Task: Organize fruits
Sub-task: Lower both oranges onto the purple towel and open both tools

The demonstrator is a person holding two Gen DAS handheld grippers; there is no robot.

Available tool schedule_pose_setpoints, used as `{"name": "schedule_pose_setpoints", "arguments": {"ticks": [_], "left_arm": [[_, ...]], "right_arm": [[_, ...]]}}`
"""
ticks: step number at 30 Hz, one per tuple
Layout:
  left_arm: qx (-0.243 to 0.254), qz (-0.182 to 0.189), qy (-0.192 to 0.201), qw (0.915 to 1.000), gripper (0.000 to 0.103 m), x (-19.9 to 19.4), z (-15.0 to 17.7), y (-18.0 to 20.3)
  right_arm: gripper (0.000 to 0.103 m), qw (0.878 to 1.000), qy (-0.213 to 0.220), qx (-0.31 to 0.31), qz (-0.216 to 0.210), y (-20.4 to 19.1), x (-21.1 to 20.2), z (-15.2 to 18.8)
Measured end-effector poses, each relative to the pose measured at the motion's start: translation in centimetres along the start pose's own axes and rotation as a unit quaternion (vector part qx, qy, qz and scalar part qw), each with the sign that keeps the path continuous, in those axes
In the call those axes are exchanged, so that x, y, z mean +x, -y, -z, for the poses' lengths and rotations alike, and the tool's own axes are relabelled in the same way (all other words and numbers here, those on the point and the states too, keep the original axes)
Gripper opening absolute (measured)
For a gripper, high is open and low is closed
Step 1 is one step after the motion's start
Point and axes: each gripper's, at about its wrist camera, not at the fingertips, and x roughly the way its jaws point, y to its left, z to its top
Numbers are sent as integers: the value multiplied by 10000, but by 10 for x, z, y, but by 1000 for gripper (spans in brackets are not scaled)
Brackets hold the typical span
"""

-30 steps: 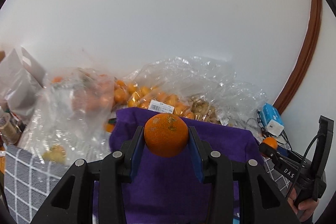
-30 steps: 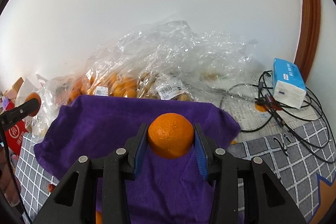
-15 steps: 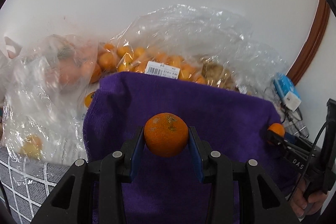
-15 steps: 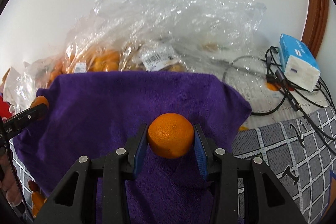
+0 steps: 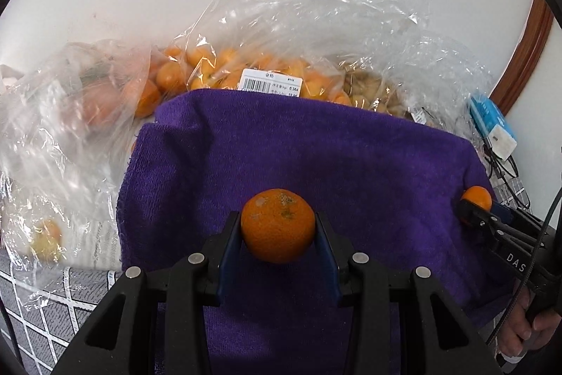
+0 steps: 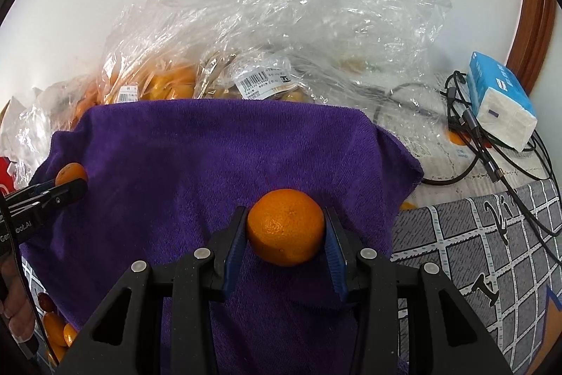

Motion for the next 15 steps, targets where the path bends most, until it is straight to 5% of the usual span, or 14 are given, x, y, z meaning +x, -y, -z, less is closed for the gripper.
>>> {"name": "schedule_pose_setpoints", "arguments": {"ticks": [8, 12, 15], "left_arm": [[-17, -38, -196, 9998, 39, 6, -2, -2], [34, -73, -289, 9996, 40, 11, -5, 1], [86, -135, -233, 9996, 54, 7, -9, 4]], "right_arm": [[44, 10000, -8, -37, 26, 0, -1, 0], [55, 9998, 174, -96, 85, -1, -13, -2], [70, 9990, 437, -60, 68, 0, -29, -2]]}}
